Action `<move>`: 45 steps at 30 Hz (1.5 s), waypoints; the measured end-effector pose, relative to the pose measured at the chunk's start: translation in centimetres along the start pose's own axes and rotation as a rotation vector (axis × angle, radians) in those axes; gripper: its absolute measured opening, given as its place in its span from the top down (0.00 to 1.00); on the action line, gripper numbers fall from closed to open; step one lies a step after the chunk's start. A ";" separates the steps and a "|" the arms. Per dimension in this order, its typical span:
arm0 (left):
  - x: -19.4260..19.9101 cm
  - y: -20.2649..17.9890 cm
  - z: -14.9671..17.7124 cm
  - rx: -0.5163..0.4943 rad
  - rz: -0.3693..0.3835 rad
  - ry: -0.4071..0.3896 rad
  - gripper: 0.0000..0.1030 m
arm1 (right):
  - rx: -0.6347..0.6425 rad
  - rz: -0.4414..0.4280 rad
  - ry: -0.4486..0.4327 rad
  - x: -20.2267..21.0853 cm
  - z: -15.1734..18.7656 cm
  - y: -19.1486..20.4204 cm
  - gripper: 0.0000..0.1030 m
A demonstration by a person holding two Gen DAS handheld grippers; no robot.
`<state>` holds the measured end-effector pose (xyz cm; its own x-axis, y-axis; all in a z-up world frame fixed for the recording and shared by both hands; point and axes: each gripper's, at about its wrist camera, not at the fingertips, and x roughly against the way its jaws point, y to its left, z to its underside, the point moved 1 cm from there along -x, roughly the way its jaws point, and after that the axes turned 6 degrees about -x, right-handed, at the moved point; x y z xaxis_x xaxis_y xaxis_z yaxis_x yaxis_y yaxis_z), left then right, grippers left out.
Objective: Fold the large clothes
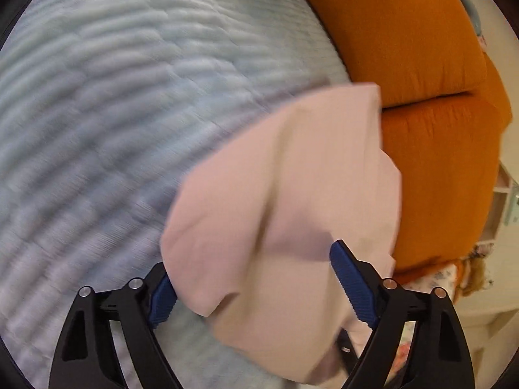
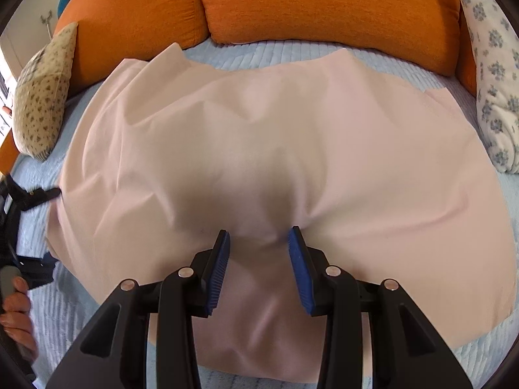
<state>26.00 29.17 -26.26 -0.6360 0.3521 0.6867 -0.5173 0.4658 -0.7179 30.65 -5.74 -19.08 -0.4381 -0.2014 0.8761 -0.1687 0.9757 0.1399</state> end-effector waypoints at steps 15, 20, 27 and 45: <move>-1.8 -1.3 -0.3 -0.097 -0.021 -0.027 0.62 | -0.105 -0.107 -0.182 4.1 1.5 -1.2 0.56; -1.9 -0.8 -0.9 -0.091 0.002 -0.009 0.57 | -0.082 -0.061 -0.161 1.9 3.0 -0.5 0.59; 0.0 1.4 -1.3 -0.016 0.037 0.004 0.32 | -0.019 -0.232 -0.334 7.3 2.9 2.0 0.30; -0.1 -1.3 -1.5 -0.155 0.011 -0.046 0.74 | -0.093 -0.090 -0.093 -0.5 4.5 2.0 1.00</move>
<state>27.58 29.75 -25.23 -0.6689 0.3221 0.6700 -0.4176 0.5828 -0.6971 26.52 -4.05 -21.32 -0.5056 -0.2916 0.8120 -0.1306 0.9562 0.2620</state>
